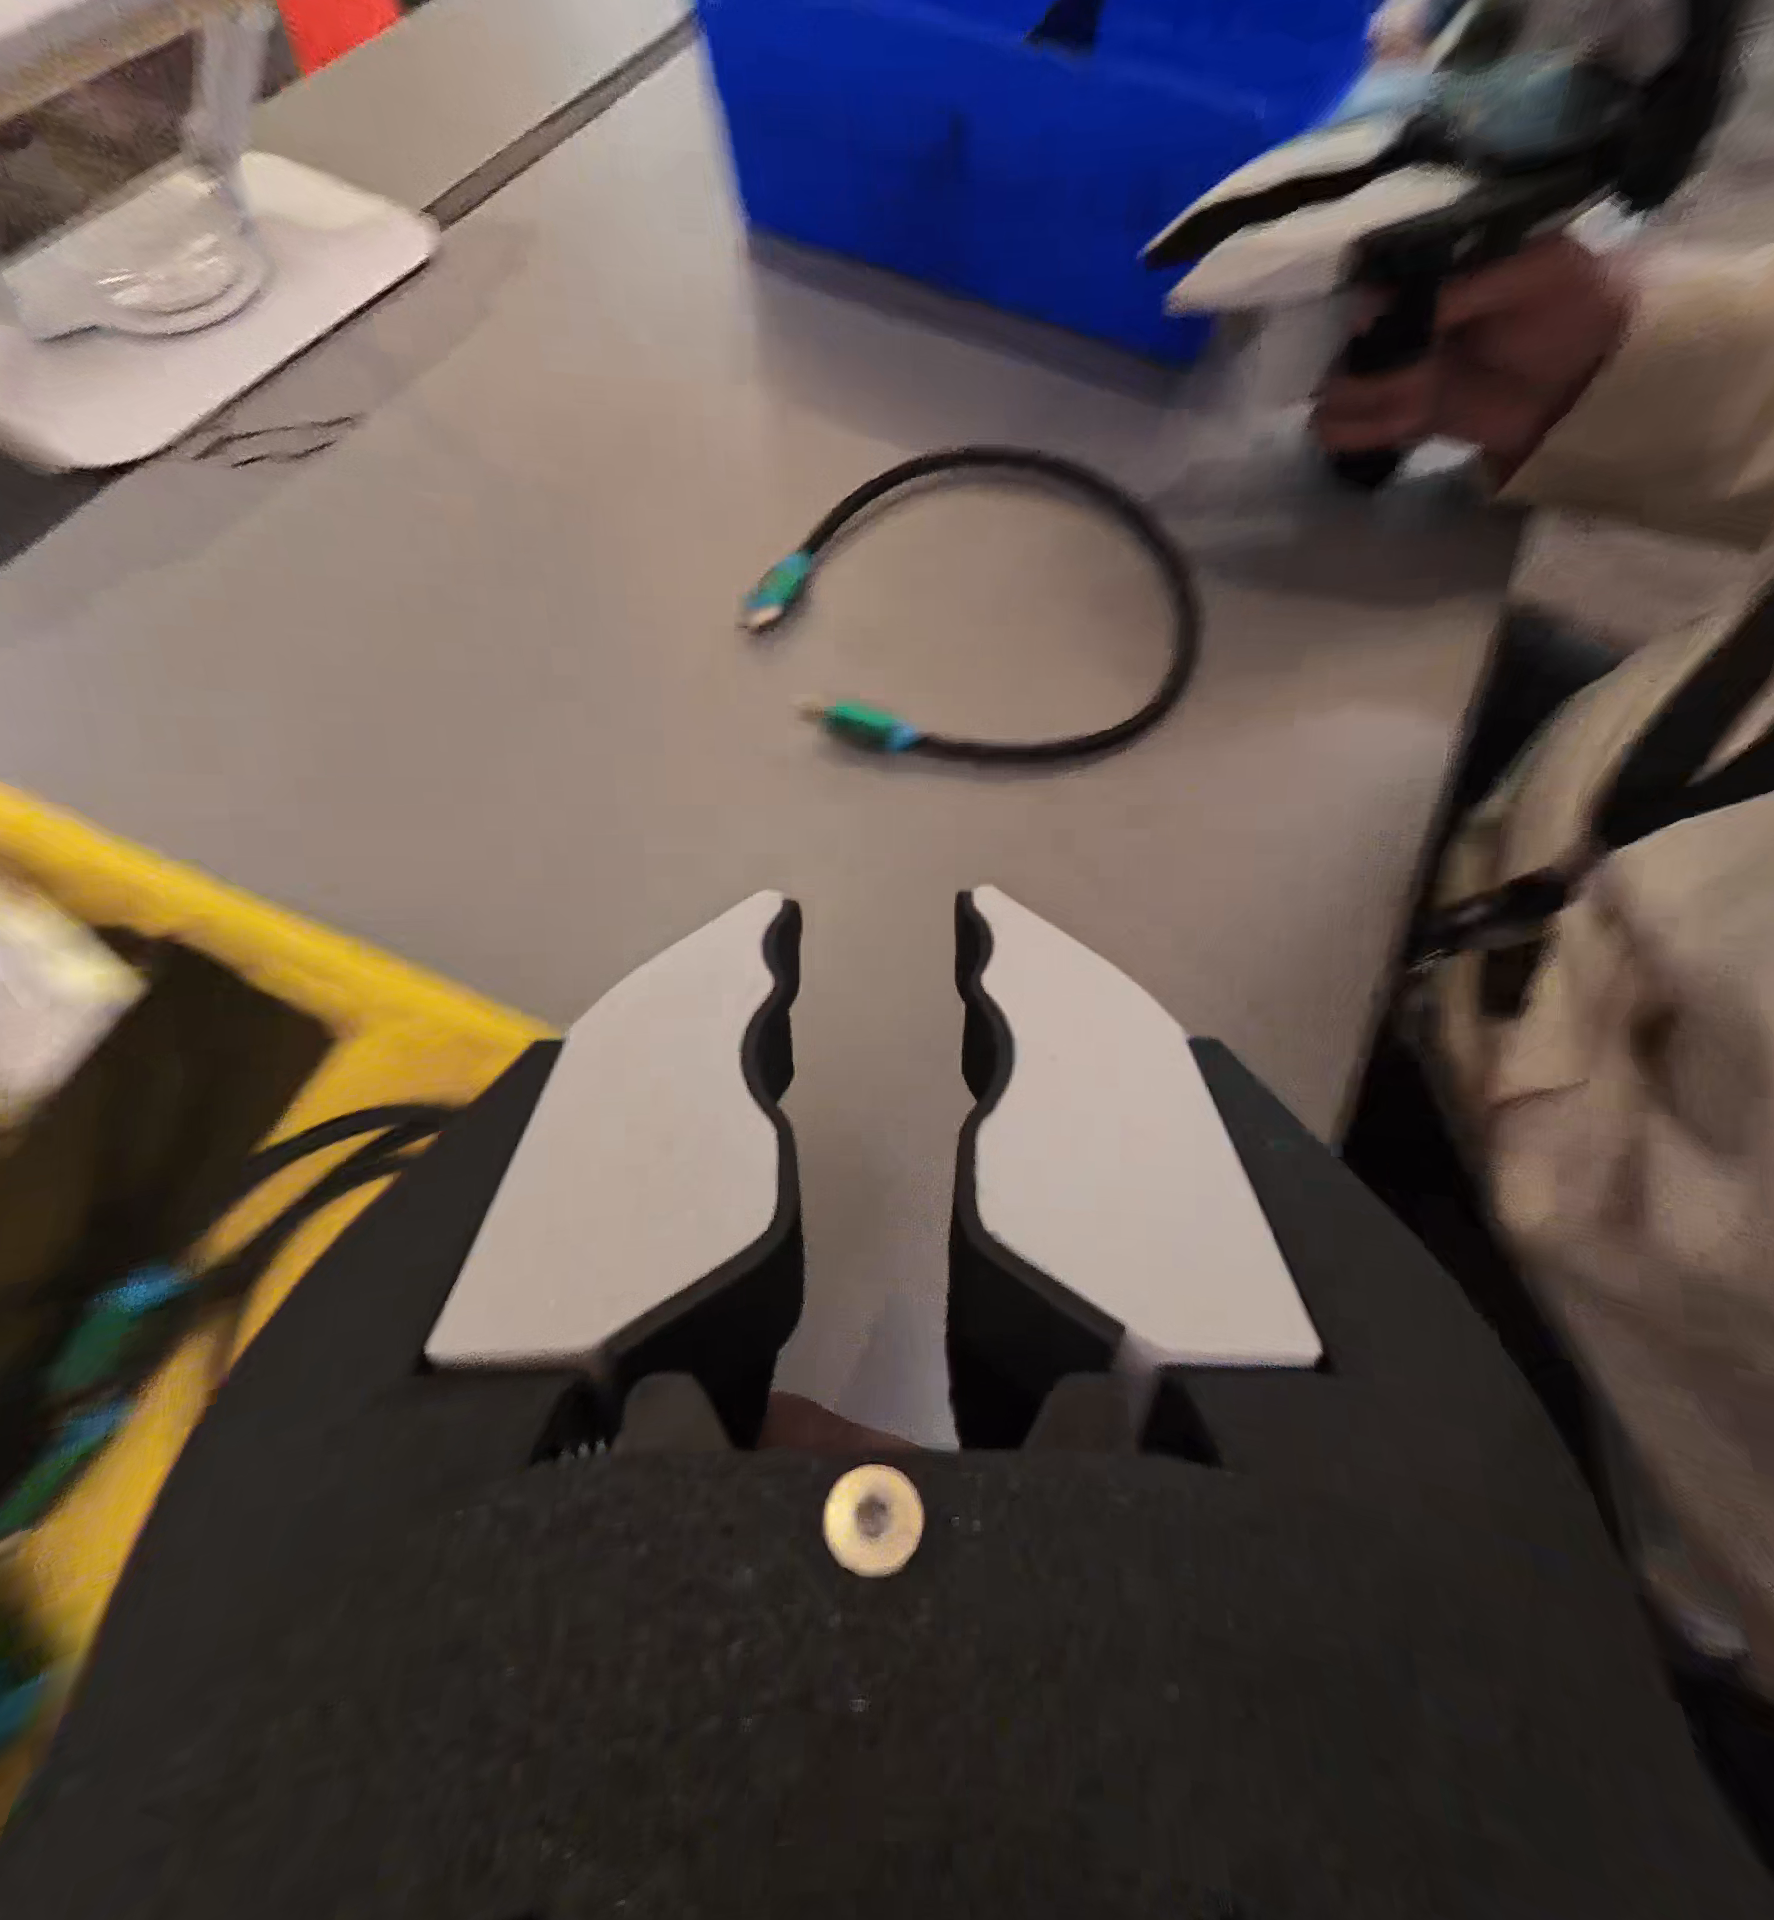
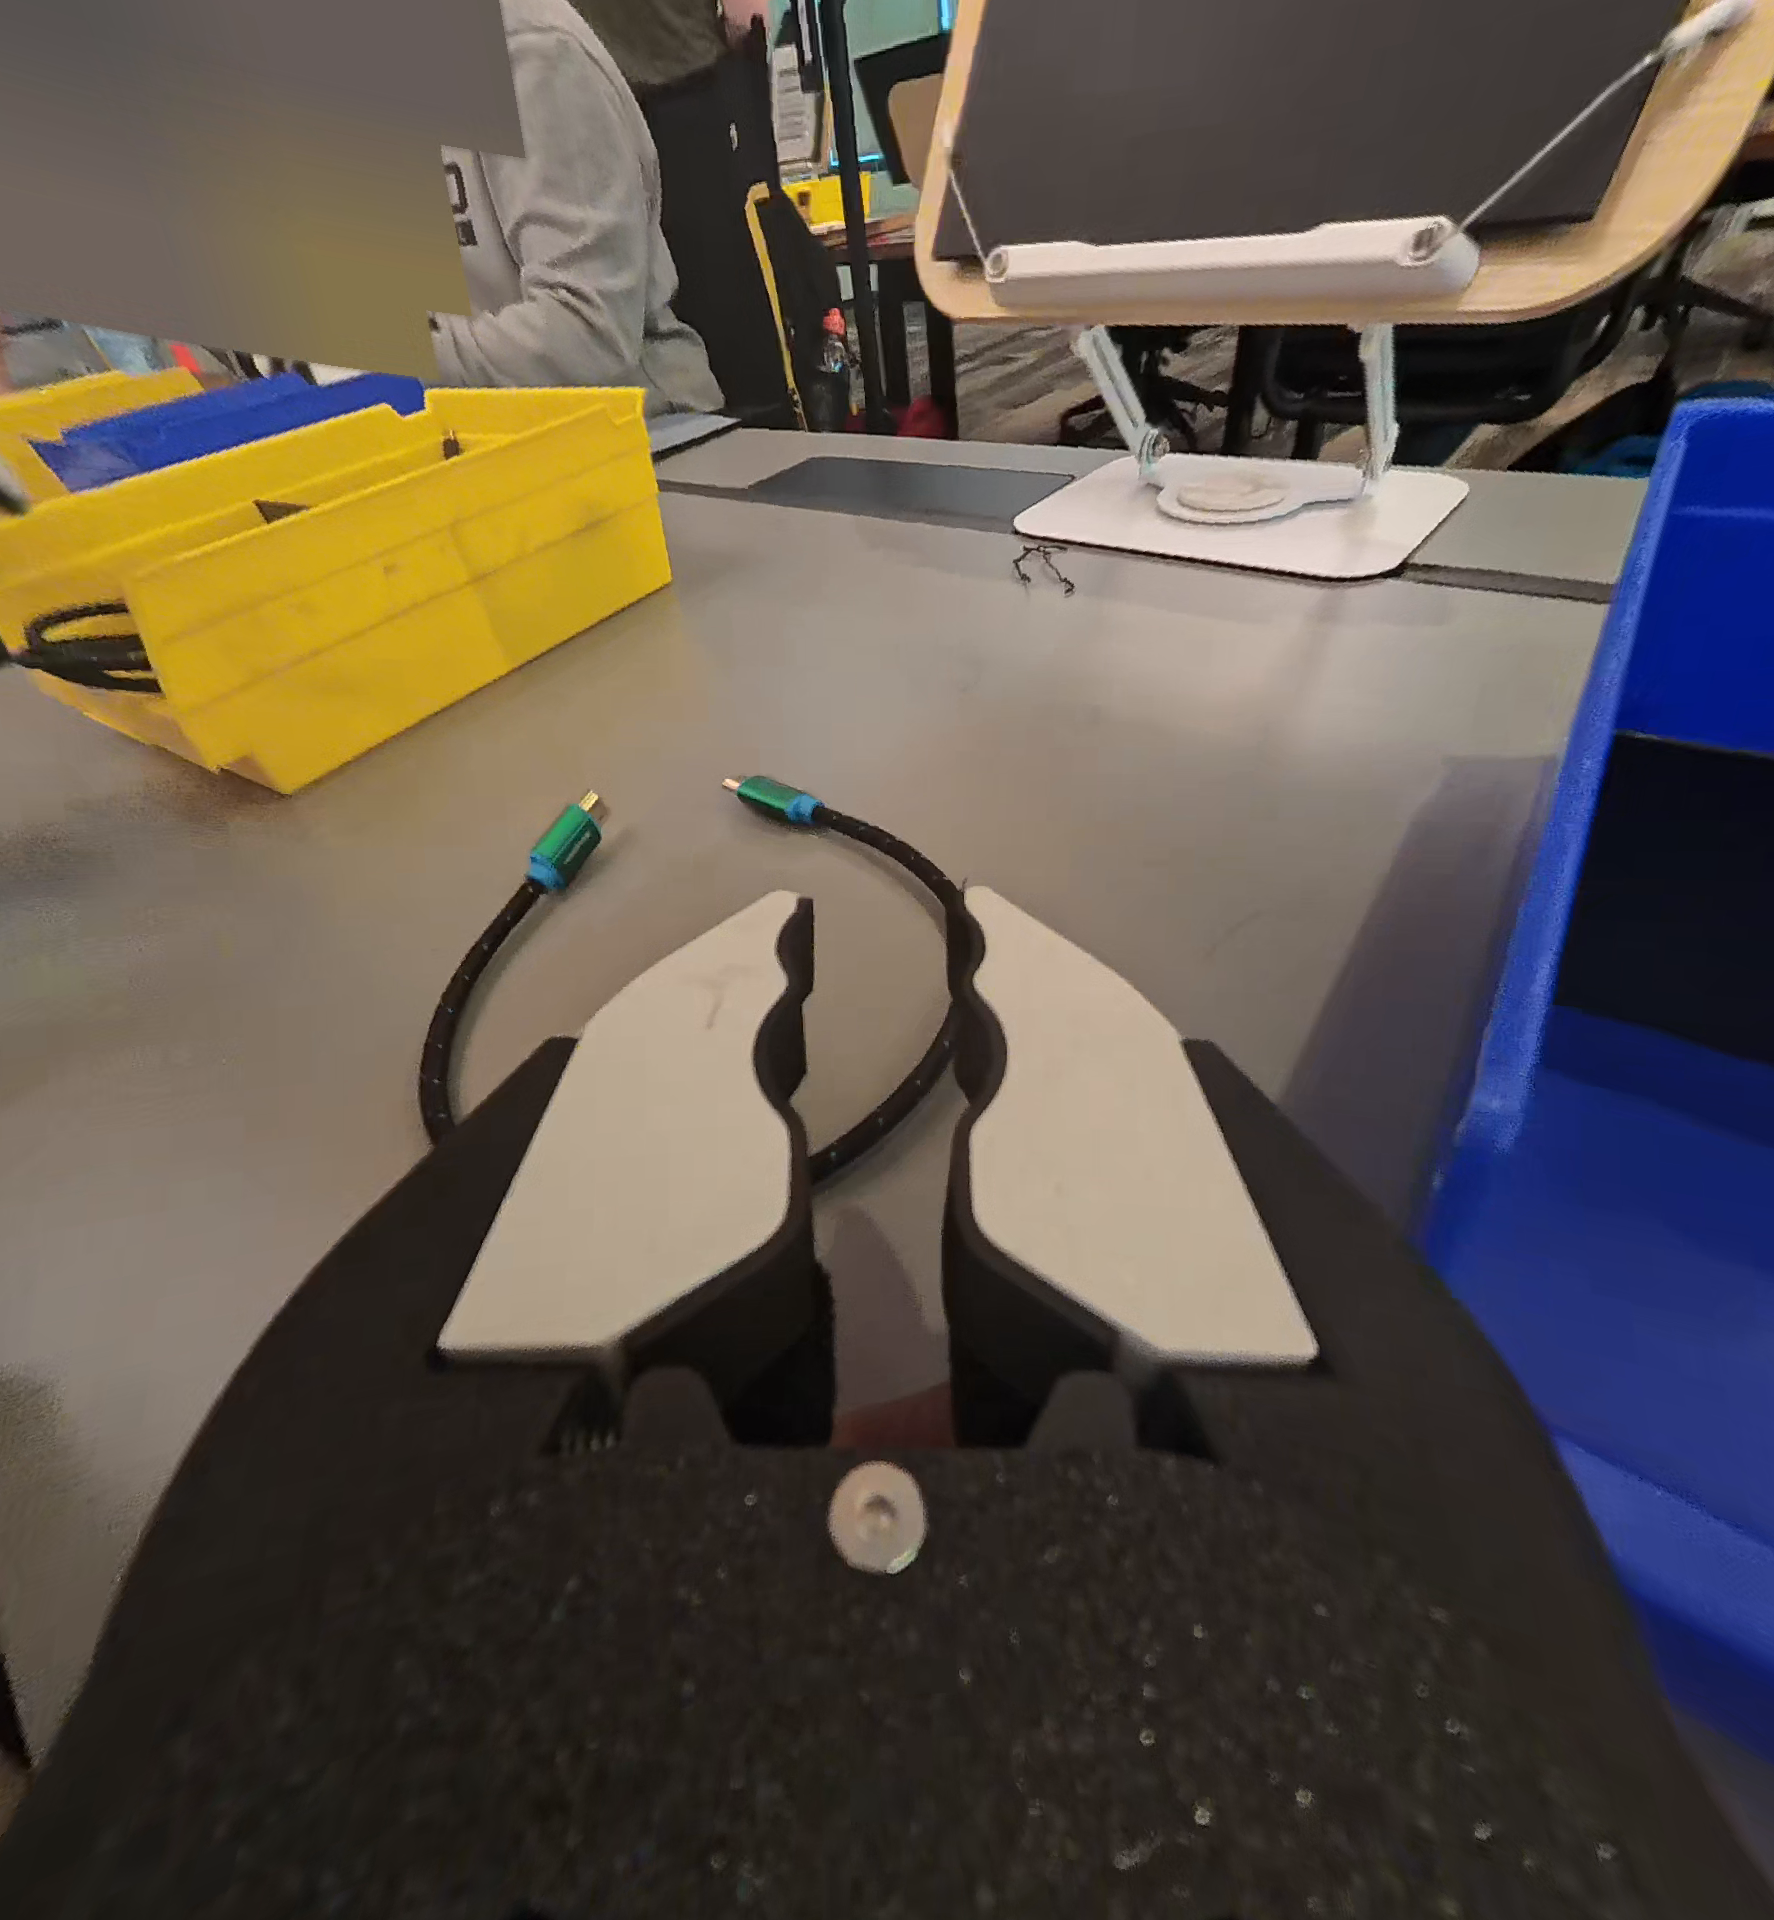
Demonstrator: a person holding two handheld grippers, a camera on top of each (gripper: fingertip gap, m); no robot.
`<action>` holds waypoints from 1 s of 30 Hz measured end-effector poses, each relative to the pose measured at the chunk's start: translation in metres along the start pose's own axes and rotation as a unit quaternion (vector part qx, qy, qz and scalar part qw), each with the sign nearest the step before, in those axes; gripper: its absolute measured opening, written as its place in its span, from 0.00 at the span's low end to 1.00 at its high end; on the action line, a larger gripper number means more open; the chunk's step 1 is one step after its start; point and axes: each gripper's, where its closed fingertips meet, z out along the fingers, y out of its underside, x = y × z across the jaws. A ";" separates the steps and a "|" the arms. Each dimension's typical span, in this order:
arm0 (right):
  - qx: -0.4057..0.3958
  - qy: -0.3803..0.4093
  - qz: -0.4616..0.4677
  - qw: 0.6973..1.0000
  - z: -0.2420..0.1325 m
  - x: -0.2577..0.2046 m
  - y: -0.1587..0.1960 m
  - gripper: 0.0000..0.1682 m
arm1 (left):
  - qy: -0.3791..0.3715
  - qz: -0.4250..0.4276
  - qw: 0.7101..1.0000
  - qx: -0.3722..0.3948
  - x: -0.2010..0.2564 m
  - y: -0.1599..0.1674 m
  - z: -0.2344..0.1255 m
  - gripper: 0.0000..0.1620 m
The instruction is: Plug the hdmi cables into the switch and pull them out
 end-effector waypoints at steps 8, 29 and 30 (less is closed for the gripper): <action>0.011 -0.018 0.043 0.999 0.000 0.006 -0.004 0.14 | -0.109 0.160 0.929 -0.317 -0.214 0.054 -0.001 0.21; 0.009 -0.056 0.008 0.998 -0.009 -0.017 -0.004 0.15 | -0.146 0.248 0.914 -0.285 -0.286 0.040 0.017 0.14; 0.010 -0.056 0.004 0.998 -0.011 -0.019 -0.004 0.15 | -0.174 0.248 0.917 -0.260 -0.288 0.022 0.006 0.14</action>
